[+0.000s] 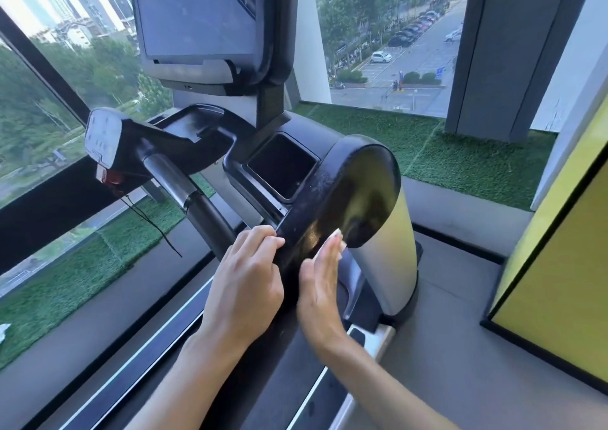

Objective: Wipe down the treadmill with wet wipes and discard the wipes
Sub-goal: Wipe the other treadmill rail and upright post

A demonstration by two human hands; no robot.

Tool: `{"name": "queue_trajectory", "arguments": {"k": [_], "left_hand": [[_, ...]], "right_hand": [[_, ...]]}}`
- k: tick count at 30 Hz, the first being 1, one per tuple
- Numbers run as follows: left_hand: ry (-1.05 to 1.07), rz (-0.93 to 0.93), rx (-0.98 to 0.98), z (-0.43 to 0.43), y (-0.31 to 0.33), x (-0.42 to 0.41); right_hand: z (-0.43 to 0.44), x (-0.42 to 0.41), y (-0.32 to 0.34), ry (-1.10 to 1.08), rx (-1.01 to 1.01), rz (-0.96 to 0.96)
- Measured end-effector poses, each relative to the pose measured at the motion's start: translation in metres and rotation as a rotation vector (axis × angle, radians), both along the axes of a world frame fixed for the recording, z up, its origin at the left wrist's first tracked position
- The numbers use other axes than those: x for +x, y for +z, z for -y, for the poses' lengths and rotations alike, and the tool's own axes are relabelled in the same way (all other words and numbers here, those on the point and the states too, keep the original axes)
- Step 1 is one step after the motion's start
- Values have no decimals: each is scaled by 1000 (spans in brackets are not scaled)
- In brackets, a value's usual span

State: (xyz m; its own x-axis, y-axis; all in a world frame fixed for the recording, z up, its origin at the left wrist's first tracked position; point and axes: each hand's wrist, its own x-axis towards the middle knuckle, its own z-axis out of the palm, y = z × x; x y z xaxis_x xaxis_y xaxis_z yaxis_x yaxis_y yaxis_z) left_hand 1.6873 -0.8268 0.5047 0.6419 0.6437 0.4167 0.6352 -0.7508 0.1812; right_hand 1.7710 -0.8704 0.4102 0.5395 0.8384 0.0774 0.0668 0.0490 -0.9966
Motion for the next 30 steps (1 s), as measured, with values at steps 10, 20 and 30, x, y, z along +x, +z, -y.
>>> {"name": "queue_trajectory", "arguments": {"k": [10,20,30], "left_hand": [[-3,-17,8,-2,-1,1],[0,-18,13,-3,-1,1],[-15,3,9,-3,-2,1]], "right_hand": [[-7,20,-4,2,-88,-371],[-16,22,-27,71,-166,-559],[-11,22,11,-15,-64,-202]]}}
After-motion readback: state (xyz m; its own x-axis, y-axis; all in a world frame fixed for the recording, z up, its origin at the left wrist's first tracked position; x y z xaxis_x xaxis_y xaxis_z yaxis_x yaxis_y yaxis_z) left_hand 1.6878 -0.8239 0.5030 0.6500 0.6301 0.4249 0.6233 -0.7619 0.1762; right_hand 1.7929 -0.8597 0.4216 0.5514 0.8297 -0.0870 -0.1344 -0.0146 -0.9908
